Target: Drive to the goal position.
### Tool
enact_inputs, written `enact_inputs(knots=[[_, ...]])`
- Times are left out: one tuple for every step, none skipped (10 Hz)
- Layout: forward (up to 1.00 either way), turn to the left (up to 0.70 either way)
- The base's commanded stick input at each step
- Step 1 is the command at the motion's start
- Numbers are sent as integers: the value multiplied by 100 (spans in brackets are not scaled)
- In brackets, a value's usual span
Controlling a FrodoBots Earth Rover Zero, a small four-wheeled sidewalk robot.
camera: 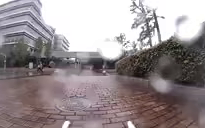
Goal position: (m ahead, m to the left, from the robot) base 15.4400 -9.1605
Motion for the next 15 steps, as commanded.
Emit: enact_inputs(knots=[[70, 0], [70, 0], [70, 0], [70, 0], [70, 0], [70, 0], [70, 0], [70, 0], [70, 0], [70, 0], [70, 0], [70, 0], [70, 0], [70, 0], [70, 0]])
